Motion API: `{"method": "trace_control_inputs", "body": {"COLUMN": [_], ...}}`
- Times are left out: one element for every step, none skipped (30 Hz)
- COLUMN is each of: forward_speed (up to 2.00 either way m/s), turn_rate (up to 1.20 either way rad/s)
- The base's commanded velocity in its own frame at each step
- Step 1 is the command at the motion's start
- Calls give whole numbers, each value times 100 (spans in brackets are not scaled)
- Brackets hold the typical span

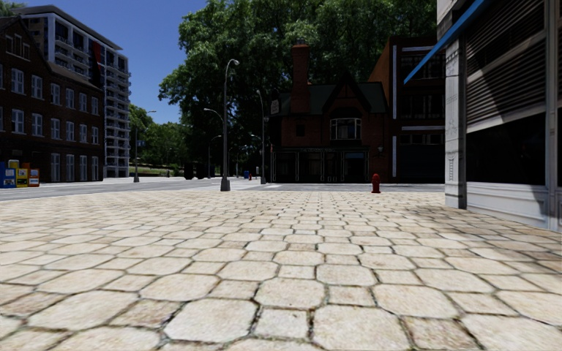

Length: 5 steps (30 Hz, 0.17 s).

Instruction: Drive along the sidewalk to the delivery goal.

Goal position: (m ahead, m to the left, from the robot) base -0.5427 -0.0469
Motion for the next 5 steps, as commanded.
{"method": "trace_control_inputs", "body": {"forward_speed": [0, 0, 0, 0, 0], "turn_rate": [0, 0, 0, 0, 0]}}
